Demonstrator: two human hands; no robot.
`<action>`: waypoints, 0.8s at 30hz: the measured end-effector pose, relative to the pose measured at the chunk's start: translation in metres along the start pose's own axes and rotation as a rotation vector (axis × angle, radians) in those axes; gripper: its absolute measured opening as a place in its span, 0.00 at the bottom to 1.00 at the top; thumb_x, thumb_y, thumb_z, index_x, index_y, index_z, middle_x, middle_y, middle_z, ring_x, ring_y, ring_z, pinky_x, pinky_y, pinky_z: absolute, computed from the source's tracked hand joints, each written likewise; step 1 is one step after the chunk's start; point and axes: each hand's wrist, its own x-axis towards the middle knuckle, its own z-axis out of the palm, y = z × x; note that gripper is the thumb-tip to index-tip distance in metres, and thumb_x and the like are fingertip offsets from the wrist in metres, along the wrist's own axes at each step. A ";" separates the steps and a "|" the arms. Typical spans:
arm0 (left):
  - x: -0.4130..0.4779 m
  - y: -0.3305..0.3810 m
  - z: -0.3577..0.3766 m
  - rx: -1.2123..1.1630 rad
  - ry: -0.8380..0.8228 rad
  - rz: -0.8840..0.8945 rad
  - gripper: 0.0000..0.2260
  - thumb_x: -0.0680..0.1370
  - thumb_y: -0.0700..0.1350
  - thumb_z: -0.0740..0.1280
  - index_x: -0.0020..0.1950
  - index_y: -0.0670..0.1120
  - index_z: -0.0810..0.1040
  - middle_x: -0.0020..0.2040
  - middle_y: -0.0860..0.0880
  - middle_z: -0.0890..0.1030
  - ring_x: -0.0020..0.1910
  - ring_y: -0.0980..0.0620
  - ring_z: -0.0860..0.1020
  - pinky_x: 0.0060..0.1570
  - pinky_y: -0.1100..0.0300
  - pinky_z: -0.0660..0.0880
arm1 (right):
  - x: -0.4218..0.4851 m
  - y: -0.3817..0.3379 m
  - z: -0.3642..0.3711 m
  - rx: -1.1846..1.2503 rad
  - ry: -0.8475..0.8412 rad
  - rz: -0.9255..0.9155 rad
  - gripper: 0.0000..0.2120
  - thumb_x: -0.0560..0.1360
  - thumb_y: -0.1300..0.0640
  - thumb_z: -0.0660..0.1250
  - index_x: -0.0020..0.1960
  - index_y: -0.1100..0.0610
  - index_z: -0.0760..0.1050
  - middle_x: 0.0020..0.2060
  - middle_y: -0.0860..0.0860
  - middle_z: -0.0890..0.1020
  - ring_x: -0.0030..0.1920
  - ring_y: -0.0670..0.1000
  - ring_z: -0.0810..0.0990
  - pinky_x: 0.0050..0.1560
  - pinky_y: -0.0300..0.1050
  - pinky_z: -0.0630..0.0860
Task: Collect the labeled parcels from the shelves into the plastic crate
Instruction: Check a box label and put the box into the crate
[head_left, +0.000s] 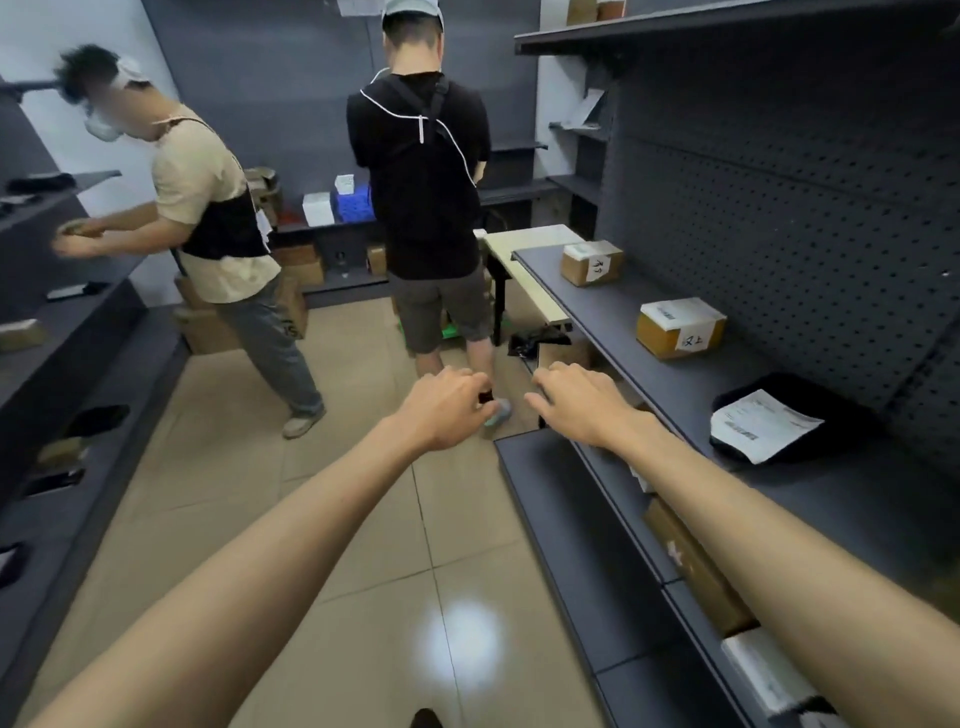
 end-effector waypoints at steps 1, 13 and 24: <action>0.016 -0.014 0.004 -0.009 -0.006 0.015 0.18 0.83 0.57 0.59 0.63 0.47 0.76 0.60 0.45 0.79 0.59 0.42 0.77 0.51 0.49 0.74 | 0.020 0.000 0.006 -0.006 -0.002 0.006 0.15 0.82 0.46 0.56 0.58 0.55 0.74 0.56 0.55 0.78 0.55 0.59 0.78 0.48 0.52 0.71; 0.203 -0.167 0.034 -0.063 -0.068 0.168 0.21 0.83 0.59 0.58 0.72 0.50 0.72 0.68 0.47 0.77 0.65 0.45 0.76 0.60 0.46 0.74 | 0.227 -0.001 0.072 0.020 -0.051 0.210 0.16 0.82 0.47 0.56 0.60 0.55 0.74 0.58 0.56 0.78 0.57 0.59 0.77 0.54 0.56 0.73; 0.380 -0.246 0.102 -0.125 -0.171 0.283 0.20 0.83 0.57 0.59 0.72 0.49 0.72 0.68 0.46 0.77 0.66 0.45 0.75 0.62 0.47 0.74 | 0.388 0.047 0.153 0.054 -0.120 0.347 0.16 0.82 0.48 0.56 0.63 0.56 0.74 0.59 0.57 0.78 0.58 0.59 0.77 0.54 0.55 0.73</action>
